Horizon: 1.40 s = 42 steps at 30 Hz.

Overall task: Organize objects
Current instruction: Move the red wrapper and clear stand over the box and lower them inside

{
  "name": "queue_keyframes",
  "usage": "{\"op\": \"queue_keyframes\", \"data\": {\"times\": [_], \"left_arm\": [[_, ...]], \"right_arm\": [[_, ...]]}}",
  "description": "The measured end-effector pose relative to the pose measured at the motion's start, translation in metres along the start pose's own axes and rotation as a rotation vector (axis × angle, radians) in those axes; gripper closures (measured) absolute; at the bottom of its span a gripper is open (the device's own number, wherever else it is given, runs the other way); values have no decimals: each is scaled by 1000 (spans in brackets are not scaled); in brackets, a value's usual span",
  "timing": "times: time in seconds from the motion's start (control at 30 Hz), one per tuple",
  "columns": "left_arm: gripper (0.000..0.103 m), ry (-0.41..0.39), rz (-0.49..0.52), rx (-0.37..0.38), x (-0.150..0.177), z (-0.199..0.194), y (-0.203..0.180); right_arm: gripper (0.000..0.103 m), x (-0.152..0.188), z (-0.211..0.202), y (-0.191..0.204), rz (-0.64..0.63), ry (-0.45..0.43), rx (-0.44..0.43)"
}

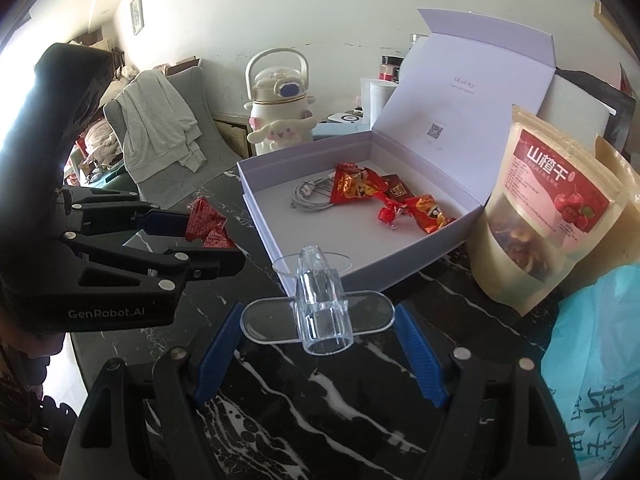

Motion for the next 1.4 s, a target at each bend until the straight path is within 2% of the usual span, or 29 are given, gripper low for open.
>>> {"op": "queue_keyframes", "data": {"times": [0.67,1.4], "left_arm": [[59,47,47,0,-43,46,13],[59,86,101,38,-72,103,29]], "right_arm": [[25,-37,46,-32,2,31,13],[25,-64,105,-51,-10,69,-35]]}}
Point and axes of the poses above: each gripper's, at about its wrist camera, not at the fingertips, and z roughly the way its jaws point, y to its left, x to its underside, the point moved 9 cm from there along z, roughly the way its jaws point, and after that the axes turned 2 degrees about y, right-handed, at the moved point
